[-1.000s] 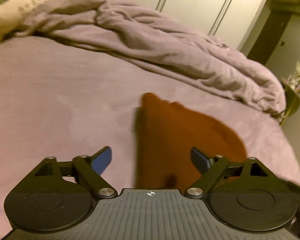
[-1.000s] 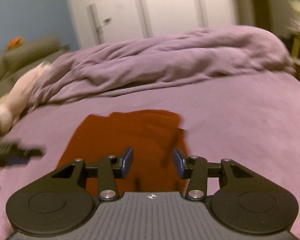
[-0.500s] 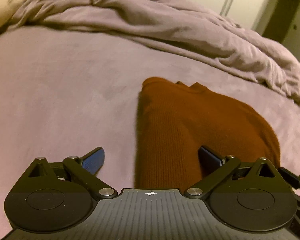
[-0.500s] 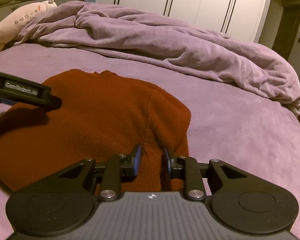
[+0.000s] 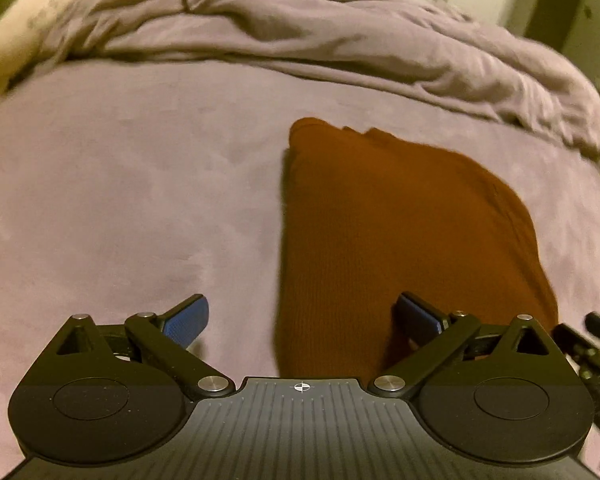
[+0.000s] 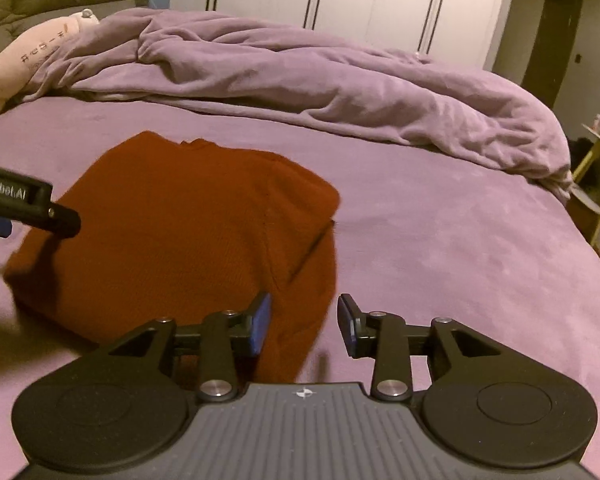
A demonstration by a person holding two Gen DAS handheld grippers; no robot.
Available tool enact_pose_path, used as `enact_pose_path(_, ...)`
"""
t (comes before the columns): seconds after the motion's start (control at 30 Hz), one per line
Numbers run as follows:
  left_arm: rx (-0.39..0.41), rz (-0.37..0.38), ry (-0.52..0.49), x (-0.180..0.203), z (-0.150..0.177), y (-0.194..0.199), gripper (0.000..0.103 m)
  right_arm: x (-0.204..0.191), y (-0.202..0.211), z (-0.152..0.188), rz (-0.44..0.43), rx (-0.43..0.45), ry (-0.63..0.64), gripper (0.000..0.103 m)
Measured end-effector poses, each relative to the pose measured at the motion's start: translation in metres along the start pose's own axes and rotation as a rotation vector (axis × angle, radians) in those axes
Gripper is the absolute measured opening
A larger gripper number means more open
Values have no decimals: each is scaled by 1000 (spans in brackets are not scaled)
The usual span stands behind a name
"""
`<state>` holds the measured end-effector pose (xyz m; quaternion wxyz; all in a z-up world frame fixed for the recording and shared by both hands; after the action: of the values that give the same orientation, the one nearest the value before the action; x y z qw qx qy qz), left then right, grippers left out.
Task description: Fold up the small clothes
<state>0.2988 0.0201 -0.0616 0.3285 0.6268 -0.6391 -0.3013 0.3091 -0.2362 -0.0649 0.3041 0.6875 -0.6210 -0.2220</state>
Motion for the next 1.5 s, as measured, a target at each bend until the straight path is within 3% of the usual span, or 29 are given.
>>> enact_pose_path(0.07, 5, -34, -63, 7, 11, 15, 102, 2, 14, 13, -19, -34, -19, 43)
enact_pose_path(0.1, 7, -45, -81, 10, 19, 22, 102, 2, 22, 23, -36, -67, -32, 52)
enact_pose_path(0.2, -2, -35, -104, 16, 47, 47, 102, 0, 47, 57, -79, -157, -94, 55)
enact_pose_path(0.3, -16, -40, -112, 20, 70, 70, 103, -1, 75, 84, -93, -208, -137, 72)
enact_pose_path(0.4, -21, -32, -131, 25, 84, 94, 103, -2, 101, 97, -115, -244, -154, 87)
enact_pose_path(0.57, 9, -28, -121, 27, 86, 130, 103, -6, 128, 95, -144, -286, -184, 99)
enact_pose_path(0.73, 27, -55, -128, 25, 78, 149, 103, -11, 147, 77, -122, -254, -159, 99)
enact_pose_path(0.93, 31, -80, -143, 25, 67, 161, 103, -12, 148, 52, -59, -333, -190, 99)
enact_pose_path(1.23, -51, -76, -151, 23, 61, 147, 103, -22, 144, 30, -49, -331, -172, 99)
enact_pose_path(1.5, -63, -100, -146, 21, 60, 142, 103, -30, 140, 17, -32, -339, -167, 99)
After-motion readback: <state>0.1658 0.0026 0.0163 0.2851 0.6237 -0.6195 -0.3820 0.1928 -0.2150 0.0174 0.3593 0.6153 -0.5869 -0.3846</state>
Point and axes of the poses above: each gripper's, at about its wrist camera, not at the fingertips, and y roughly against the way its jaws point, x to its right, z to its underside, the point moved 4 cm from there along -y, roughly the way its jaws point, and after that the axes turned 4 degrees about -y, right-handed, at the moved point
